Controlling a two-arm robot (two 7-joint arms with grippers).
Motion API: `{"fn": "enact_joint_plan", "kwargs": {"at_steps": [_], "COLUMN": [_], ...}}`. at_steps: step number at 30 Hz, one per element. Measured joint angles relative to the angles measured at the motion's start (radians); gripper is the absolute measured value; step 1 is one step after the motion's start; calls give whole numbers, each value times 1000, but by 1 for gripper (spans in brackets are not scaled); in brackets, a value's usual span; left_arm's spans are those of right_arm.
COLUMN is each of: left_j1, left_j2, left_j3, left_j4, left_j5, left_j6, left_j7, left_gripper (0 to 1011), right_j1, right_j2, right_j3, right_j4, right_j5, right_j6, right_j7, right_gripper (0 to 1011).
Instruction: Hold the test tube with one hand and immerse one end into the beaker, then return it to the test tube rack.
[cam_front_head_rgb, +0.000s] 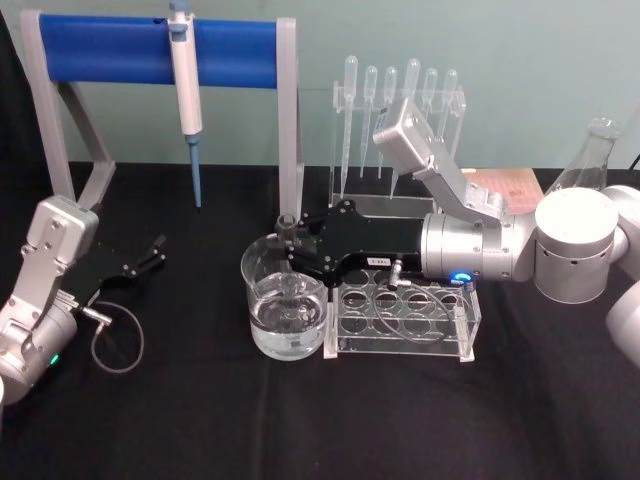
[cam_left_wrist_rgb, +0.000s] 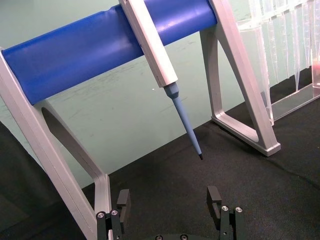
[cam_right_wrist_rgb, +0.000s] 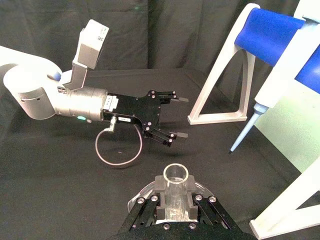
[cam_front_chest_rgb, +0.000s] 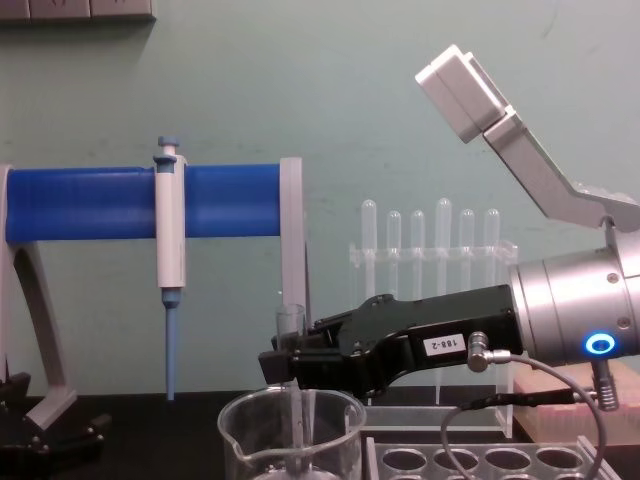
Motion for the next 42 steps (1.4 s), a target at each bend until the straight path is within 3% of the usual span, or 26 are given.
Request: {"fn": "enact_joint_plan", "kwargs": {"at_steps": [42], "left_j1": [0], "left_j2": [0], "left_j3": [0], "left_j4": [0], "left_j5": [0], "left_j6": [0], "left_j7": [0], "left_gripper": [1000], "right_j1": [2], "right_j2": [0], "right_j3": [-3], "right_j4": [4], "right_j5": [2], "right_j6": [-1], "right_j7": [4], "right_gripper": [238]}}
